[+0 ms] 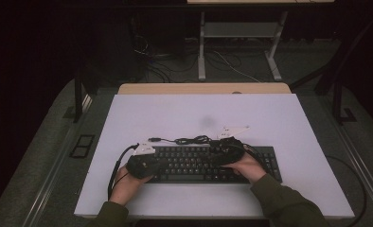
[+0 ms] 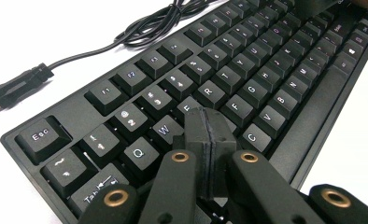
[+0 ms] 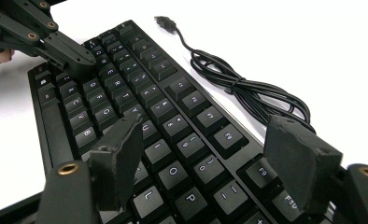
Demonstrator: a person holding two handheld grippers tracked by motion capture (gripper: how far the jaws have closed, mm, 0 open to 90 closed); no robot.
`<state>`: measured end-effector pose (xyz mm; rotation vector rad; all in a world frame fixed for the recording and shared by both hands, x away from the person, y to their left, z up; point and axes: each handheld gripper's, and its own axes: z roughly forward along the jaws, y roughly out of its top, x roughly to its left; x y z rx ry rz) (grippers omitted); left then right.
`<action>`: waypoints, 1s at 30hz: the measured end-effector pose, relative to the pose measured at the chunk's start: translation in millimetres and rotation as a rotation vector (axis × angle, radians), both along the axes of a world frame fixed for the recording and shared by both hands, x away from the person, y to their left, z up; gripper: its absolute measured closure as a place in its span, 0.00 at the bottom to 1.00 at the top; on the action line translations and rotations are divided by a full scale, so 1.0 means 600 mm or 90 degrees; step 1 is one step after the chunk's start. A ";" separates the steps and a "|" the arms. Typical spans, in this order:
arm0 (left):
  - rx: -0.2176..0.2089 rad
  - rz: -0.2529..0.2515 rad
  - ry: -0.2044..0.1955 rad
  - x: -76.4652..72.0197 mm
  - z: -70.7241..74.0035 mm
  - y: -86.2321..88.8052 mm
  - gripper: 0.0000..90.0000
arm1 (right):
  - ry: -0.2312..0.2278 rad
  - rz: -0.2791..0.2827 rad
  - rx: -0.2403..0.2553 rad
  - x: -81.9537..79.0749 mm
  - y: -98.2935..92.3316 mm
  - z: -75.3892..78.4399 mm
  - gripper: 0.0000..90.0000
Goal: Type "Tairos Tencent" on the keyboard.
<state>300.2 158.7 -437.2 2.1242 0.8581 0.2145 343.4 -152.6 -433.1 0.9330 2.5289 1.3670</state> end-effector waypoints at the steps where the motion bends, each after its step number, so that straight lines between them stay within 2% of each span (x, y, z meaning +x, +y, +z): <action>1: -0.002 0.002 0.000 0.000 0.000 -0.001 0.98 | 0.000 0.000 0.001 0.000 0.000 0.000 0.32; 6: -0.007 0.003 -0.002 -0.001 0.001 -0.001 0.98 | -0.001 0.000 0.001 0.000 0.000 0.001 0.32; 8: -0.015 0.002 -0.005 -0.002 0.002 0.000 0.97 | -0.002 0.000 0.001 0.000 0.000 0.001 0.32; 13: -0.015 -0.001 -0.011 -0.003 0.005 -0.001 0.92 | -0.001 0.000 0.001 -0.001 -0.001 0.001 0.32; 22: -0.028 -0.001 -0.019 -0.003 0.008 -0.002 0.76 | -0.001 -0.005 -0.003 -0.003 -0.003 0.003 0.32; 30: -0.040 -0.008 -0.016 -0.001 0.009 -0.006 0.60 | -0.001 -0.014 -0.011 -0.004 -0.007 0.003 0.31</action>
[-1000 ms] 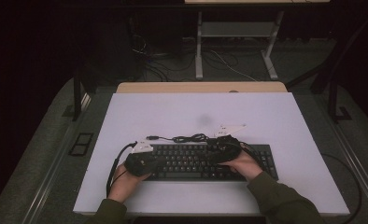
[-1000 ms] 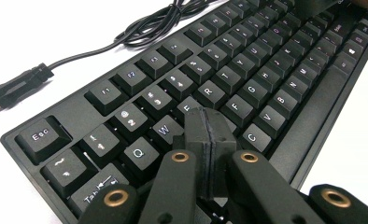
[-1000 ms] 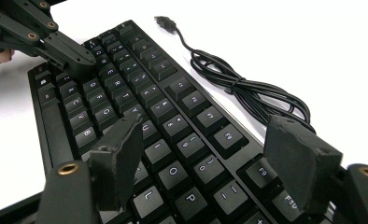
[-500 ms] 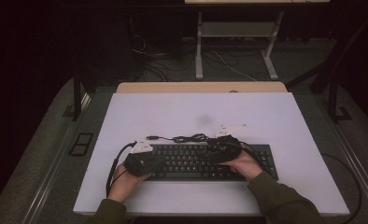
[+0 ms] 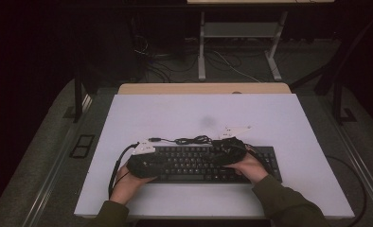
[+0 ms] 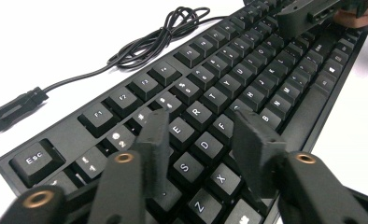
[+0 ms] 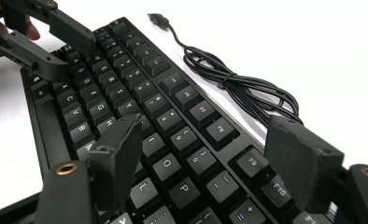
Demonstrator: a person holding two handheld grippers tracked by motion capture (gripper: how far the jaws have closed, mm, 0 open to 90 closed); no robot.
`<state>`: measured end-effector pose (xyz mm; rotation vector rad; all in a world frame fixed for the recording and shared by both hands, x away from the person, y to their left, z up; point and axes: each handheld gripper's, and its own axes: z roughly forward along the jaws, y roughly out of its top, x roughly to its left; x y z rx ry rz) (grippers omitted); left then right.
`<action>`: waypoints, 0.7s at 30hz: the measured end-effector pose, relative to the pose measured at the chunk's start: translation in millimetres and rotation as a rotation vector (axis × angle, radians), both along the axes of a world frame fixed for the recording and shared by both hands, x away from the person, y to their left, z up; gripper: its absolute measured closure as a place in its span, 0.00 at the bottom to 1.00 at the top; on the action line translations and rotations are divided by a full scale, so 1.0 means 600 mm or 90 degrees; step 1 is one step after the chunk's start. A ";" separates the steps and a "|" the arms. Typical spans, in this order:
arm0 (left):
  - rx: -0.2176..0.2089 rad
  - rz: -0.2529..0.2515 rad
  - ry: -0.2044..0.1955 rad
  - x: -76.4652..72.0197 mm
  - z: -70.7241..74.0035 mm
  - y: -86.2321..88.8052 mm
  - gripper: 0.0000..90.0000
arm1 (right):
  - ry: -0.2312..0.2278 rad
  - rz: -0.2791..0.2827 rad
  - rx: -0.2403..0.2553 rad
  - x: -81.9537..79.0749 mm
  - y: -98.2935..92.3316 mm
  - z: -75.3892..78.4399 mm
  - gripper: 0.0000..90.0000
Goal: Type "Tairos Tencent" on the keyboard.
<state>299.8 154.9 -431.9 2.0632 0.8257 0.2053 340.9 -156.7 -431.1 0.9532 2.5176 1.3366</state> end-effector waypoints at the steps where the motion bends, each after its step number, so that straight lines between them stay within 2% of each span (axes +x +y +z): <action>1: -0.002 -0.002 0.001 0.000 0.000 0.000 0.57 | -0.001 0.000 -0.001 0.000 -0.001 0.000 0.31; 11: -0.021 -0.009 -0.001 0.006 0.000 -0.006 0.42 | 0.003 -0.012 -0.005 -0.005 -0.013 0.003 0.31; 16: -0.026 -0.028 -0.001 0.006 0.000 -0.016 0.41 | 0.005 -0.020 -0.005 -0.006 -0.021 0.002 0.31; 21: -0.026 -0.052 -0.001 0.002 0.002 -0.029 0.49 | 0.008 -0.026 -0.006 -0.007 -0.028 0.001 0.31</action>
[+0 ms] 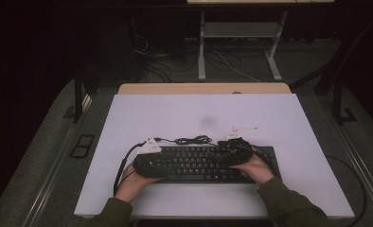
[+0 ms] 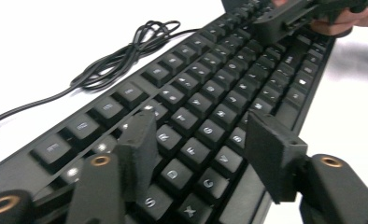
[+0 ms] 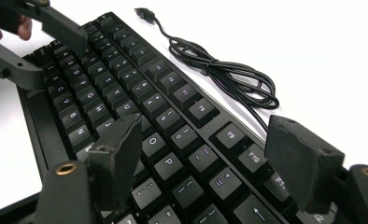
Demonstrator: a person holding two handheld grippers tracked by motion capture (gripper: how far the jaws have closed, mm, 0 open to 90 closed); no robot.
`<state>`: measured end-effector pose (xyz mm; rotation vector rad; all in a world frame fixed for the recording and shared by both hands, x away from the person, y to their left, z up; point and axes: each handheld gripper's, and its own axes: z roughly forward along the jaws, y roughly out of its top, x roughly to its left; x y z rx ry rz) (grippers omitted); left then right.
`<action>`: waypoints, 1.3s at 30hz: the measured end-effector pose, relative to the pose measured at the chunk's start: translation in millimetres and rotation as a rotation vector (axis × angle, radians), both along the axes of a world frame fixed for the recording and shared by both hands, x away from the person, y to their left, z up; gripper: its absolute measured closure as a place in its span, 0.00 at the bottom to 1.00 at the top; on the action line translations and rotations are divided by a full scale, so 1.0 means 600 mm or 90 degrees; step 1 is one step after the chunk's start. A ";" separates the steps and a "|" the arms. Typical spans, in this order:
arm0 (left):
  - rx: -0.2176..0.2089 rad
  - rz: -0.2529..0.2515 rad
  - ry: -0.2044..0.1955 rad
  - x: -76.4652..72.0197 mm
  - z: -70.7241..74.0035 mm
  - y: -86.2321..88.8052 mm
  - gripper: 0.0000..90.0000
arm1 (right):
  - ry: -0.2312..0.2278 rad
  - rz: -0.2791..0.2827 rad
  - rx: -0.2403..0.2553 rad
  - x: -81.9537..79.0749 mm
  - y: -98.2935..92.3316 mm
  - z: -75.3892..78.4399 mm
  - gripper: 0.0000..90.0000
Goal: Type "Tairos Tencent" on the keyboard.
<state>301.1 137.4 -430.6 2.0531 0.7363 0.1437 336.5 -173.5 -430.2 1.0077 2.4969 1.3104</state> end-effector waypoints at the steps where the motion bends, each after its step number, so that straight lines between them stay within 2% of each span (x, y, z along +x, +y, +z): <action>1: -0.002 -0.003 0.000 -0.001 0.000 -0.003 0.50 | -0.002 -0.002 0.001 0.000 -0.001 -0.001 0.31; 13: 0.006 -0.045 0.012 -0.010 -0.002 -0.025 0.82 | 0.001 -0.005 0.000 0.000 -0.003 -0.002 0.31; 19: 0.021 -0.076 0.019 -0.015 -0.003 -0.035 0.98 | 0.000 -0.004 0.000 0.000 -0.003 -0.002 0.31; 26: 0.042 -0.103 0.023 -0.018 -0.005 -0.042 0.98 | -0.001 -0.005 0.000 0.000 -0.004 -0.002 0.31; 39: 0.063 -0.112 0.020 -0.019 -0.009 -0.047 0.98 | -0.002 -0.005 -0.001 0.000 -0.004 -0.001 0.31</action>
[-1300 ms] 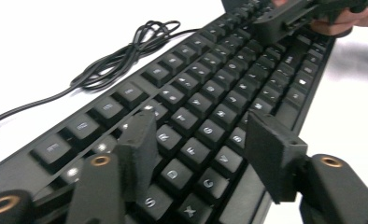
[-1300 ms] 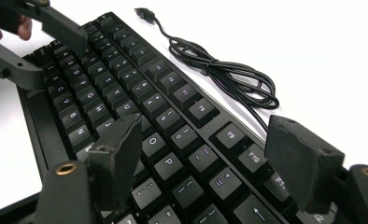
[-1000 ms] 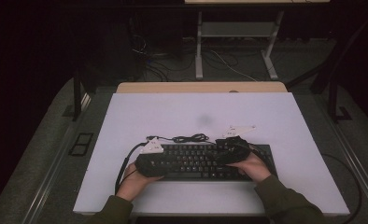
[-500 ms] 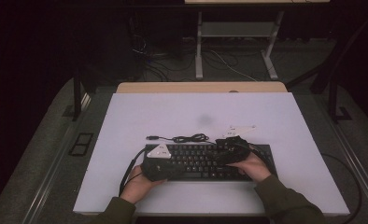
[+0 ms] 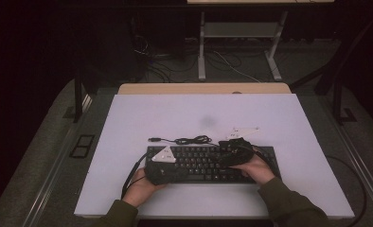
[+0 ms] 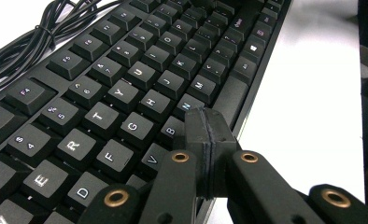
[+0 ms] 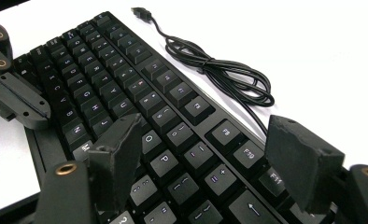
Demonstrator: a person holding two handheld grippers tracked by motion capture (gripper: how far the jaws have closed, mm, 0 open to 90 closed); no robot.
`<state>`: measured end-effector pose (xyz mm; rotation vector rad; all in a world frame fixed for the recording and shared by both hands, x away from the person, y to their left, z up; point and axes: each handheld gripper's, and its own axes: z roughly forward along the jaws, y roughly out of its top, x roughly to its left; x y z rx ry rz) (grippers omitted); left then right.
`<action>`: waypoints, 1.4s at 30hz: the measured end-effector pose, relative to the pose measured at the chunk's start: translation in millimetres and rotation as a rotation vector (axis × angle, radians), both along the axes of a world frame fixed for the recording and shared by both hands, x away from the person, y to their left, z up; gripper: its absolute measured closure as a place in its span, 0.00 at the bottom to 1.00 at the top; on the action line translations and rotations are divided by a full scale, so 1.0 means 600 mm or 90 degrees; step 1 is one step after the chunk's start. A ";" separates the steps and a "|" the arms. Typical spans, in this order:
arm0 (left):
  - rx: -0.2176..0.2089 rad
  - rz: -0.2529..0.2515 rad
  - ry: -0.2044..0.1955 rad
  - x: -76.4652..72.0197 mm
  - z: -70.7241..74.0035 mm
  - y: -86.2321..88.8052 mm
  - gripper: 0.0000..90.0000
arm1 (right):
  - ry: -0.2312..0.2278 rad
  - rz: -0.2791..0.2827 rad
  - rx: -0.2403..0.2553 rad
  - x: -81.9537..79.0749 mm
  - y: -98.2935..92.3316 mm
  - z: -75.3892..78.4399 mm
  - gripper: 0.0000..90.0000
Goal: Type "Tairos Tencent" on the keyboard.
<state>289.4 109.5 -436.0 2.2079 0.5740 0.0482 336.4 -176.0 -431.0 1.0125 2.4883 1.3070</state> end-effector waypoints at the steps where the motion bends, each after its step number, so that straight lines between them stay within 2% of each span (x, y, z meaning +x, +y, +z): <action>1: -0.001 0.000 0.001 0.000 0.000 0.000 0.98 | 0.000 0.000 0.000 0.000 0.000 0.000 0.31; 15: -0.001 0.001 0.004 0.001 0.000 0.006 0.98 | -0.001 -0.001 0.000 0.000 -0.001 0.000 0.31; 18: 0.011 0.000 0.000 0.000 -0.003 0.003 0.98 | -0.001 -0.001 0.001 0.000 -0.001 0.000 0.31; 26: 0.006 -0.001 0.000 0.000 -0.001 0.005 0.98 | -0.003 -0.002 0.003 0.000 0.000 0.001 0.31; 32: -0.009 0.004 -0.001 0.001 0.004 0.009 0.98 | -0.002 -0.002 0.002 -0.001 0.000 0.001 0.31; 37: -0.023 0.014 -0.004 0.002 0.008 0.013 0.91 | 0.003 0.000 0.004 -0.003 -0.002 0.004 0.32; 42: -0.038 0.030 -0.004 0.003 0.009 0.015 0.80 | 0.009 0.020 0.017 -0.007 -0.008 0.012 0.35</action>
